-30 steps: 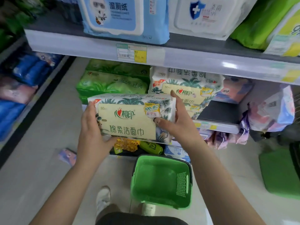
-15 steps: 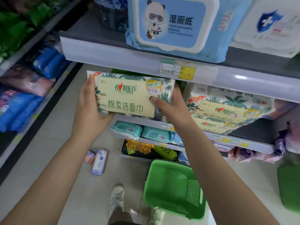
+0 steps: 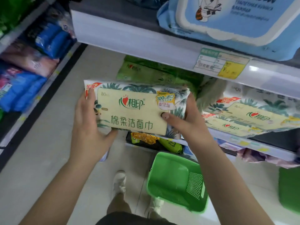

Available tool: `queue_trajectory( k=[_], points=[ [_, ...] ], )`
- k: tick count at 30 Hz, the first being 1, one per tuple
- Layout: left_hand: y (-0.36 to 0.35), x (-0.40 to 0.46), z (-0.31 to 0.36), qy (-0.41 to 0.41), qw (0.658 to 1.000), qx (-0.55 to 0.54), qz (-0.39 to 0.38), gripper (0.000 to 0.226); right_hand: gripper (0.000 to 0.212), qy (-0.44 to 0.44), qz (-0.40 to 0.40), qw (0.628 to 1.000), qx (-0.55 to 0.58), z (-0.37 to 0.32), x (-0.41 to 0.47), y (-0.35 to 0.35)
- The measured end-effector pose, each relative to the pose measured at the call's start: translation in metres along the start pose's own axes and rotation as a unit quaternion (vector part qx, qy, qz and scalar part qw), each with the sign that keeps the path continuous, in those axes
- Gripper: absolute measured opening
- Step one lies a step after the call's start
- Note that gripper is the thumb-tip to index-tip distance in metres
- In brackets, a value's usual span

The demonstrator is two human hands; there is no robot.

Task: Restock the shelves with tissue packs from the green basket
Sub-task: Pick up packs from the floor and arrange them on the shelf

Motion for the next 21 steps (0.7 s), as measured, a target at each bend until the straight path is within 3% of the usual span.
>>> queue_trajectory(
  k=[6,9,12,18,21],
  points=[
    [0.009,-0.076,-0.065,0.123,0.992,0.017,0.006,0.109,0.066,-0.017,-0.077,0.996,-0.037,0.055,-0.015,-0.066],
    [-0.003,-0.113,-0.106,0.188,0.982,0.020,-0.001,0.103,0.067,-0.052,-0.113,0.991,-0.039,0.103,-0.018,-0.096],
    [-0.024,-0.157,-0.154,0.232,0.972,0.034,-0.007,0.102,0.081,-0.104,-0.166,0.980,-0.044,0.163,-0.021,-0.128],
    [-0.125,-0.246,-0.297,0.324,0.945,0.040,-0.031,0.111,0.083,-0.209,-0.260,0.940,-0.065,0.335,-0.006,-0.186],
    [-0.190,-0.287,-0.369,0.345,0.936,0.044,-0.048,0.114,0.078,-0.262,-0.263,0.925,-0.082,0.445,0.008,-0.211]
  ],
)
Point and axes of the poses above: each hand's wrist, its own x-axis towards the middle knuckle, its own y-axis out of the back of the hand, z = x × y, the point moved 9 cm from there along x, towards the middle knuckle
